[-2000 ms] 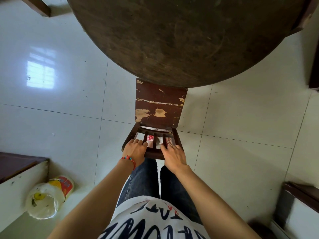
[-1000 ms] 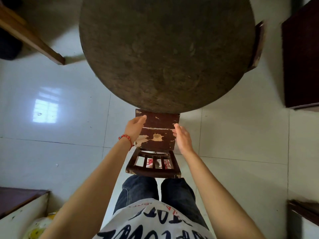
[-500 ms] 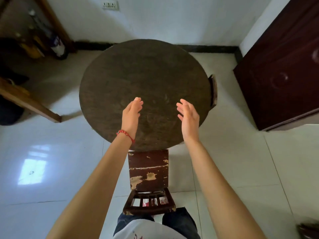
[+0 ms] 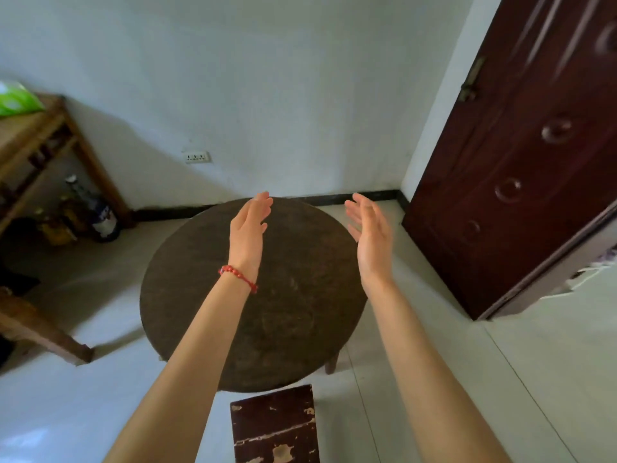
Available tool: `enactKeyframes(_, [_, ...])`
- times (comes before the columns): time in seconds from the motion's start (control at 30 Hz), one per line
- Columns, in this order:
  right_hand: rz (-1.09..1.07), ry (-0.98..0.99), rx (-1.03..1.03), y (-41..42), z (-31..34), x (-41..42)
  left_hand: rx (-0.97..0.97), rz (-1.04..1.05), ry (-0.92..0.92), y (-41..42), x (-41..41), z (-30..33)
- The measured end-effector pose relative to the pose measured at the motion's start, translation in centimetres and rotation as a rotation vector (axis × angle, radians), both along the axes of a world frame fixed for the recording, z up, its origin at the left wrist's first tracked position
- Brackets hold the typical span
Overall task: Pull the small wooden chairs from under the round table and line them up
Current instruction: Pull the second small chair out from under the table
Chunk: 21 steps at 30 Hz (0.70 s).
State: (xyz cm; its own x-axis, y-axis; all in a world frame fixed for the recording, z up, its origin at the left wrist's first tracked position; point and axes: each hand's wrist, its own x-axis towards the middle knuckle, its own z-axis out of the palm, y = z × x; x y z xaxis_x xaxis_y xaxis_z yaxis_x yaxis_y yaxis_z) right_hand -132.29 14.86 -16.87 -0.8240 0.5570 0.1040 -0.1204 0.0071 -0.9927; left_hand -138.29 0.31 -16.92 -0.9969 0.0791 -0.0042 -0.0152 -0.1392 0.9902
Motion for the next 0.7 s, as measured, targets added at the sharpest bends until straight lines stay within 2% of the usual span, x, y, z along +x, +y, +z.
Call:
enactKeyframes(0.23, [-0.113,0.075,-0.003,2.9,3.4,2.8,0.019,-0.126,0.087,3.4,1.4,3.7])
enactKeyframes(0.7, [-0.368,0.161,-0.043,13.8,5.2,12.8,0.010,-0.379,0.083,16.3,8.5,5.3])
